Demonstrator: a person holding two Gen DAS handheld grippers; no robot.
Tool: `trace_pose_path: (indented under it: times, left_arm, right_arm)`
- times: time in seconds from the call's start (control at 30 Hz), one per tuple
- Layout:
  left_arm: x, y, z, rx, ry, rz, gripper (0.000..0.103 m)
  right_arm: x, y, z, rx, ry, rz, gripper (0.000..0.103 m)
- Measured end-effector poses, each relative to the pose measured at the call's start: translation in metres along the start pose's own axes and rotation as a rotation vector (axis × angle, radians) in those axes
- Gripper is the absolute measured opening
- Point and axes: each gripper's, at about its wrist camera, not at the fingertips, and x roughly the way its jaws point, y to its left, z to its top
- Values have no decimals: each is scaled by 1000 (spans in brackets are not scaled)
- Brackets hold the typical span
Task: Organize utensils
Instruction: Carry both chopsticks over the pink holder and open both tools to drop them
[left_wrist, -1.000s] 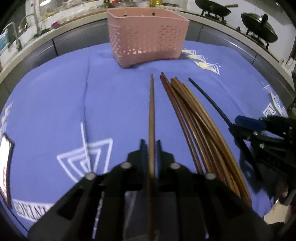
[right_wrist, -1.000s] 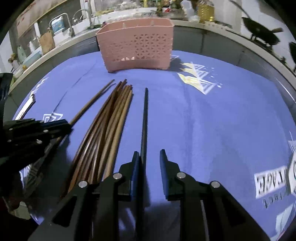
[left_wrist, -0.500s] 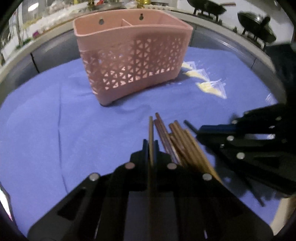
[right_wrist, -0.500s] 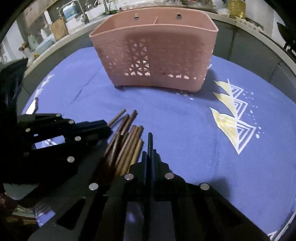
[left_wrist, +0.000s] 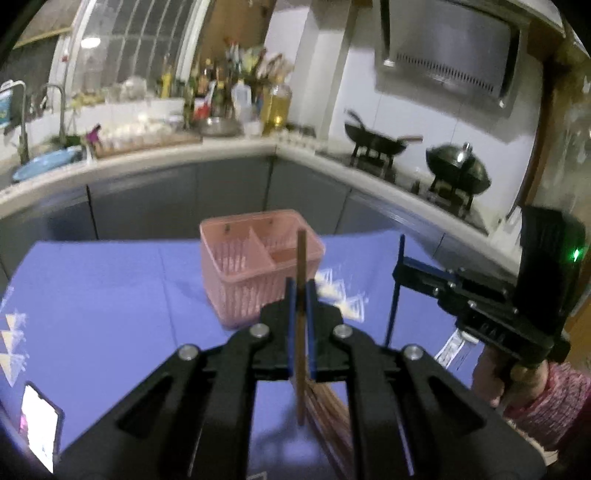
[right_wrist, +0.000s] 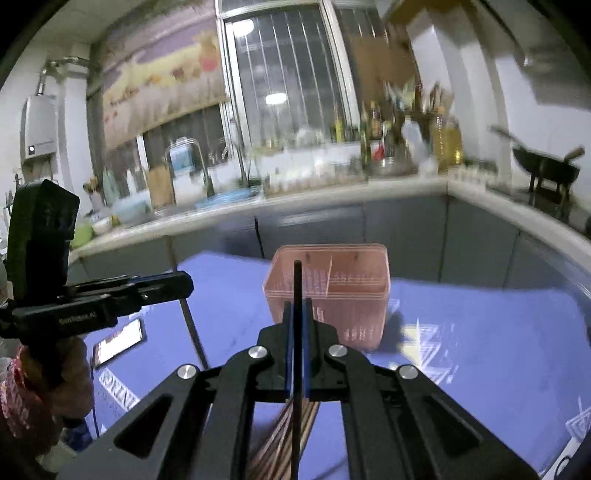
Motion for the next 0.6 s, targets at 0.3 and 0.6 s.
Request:
trace_pose_path:
  times: [0.3,0.6]
  left_arm:
    - [-16,-2,73,30,-136,34,5]
    - [31,15,140,69,-215,194,5]
  right_arm:
    - [4,1,72,-22,-117,18,5]
    - [44,-3,154,-34,-267,-38,5]
